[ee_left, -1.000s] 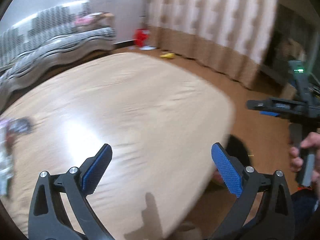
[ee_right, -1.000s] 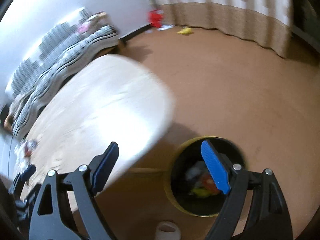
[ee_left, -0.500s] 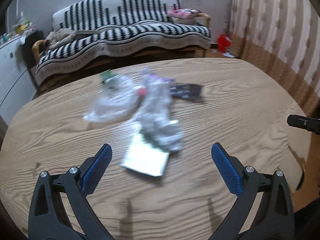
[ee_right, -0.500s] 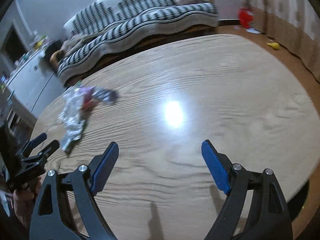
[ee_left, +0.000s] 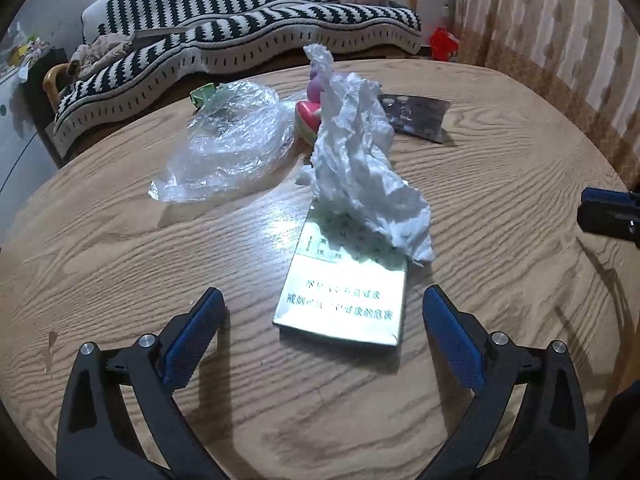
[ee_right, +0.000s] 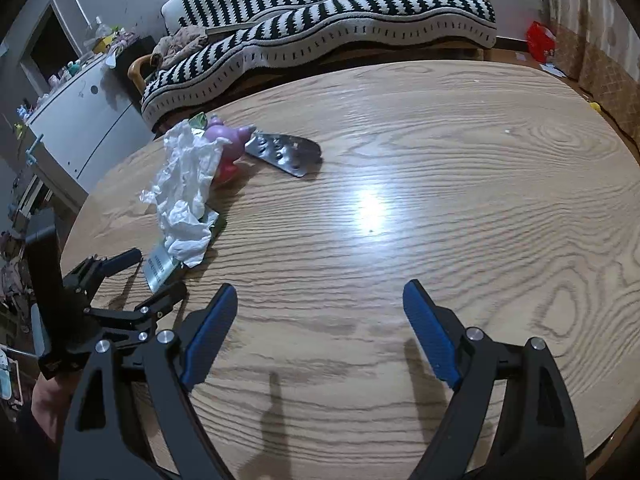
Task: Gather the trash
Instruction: 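Grasp the green cigarette pack with the left tool while the right tool grasps the white tissue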
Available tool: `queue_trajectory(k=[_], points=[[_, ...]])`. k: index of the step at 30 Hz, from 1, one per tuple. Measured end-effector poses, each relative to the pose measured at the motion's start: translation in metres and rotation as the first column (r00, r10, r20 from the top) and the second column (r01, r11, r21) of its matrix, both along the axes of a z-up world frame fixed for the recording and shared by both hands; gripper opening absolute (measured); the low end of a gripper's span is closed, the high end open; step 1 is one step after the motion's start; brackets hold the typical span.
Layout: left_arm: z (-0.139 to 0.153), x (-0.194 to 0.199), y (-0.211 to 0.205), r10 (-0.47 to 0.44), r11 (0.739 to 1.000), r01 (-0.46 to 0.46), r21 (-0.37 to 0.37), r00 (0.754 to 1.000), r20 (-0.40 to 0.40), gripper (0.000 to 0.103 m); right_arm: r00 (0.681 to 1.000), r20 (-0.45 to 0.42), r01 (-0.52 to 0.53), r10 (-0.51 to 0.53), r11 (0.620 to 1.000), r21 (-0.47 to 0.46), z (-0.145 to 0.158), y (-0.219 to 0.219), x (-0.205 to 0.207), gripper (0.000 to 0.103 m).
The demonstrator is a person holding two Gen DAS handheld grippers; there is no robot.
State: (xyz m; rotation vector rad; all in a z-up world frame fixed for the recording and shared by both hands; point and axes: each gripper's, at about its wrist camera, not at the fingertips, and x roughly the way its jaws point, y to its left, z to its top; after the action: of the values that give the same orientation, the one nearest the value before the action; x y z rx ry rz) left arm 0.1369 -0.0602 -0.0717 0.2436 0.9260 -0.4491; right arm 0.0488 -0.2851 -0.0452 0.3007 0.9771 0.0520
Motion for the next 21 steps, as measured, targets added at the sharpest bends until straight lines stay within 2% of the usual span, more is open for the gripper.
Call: queue_trajectory(k=[5,6,7,13,21], points=[[-0.001,0.001,-0.005,-0.018,1.0,0.018,0.003,1.0,0.003,0.096,1.0,-0.003,-0.022,0.022,1.0,-0.015,-0.002,0.014,0.011,0.082],[-0.002,0.001,-0.006,-0.021,1.0,0.021,0.0,1.0,0.011,0.084,1.0,-0.003,-0.026,0.026,1.0,-0.016,-0.003,0.017,0.014,0.082],[0.001,-0.001,-0.005,-0.027,1.0,0.027,-0.006,0.999,0.034,0.06,0.999,-0.003,-0.032,0.032,0.999,-0.017,-0.003,0.02,0.017,0.082],[0.004,-0.011,0.006,-0.035,0.999,0.035,0.002,0.999,0.025,0.06,0.997,0.013,-0.076,0.076,0.997,-0.009,-0.005,0.049,0.043,0.082],[0.005,-0.045,0.025,-0.079,0.997,0.079,-0.007,0.997,0.003,0.06,0.988,0.01,-0.153,0.153,0.979,0.134,-0.017,0.102,0.076,0.082]])
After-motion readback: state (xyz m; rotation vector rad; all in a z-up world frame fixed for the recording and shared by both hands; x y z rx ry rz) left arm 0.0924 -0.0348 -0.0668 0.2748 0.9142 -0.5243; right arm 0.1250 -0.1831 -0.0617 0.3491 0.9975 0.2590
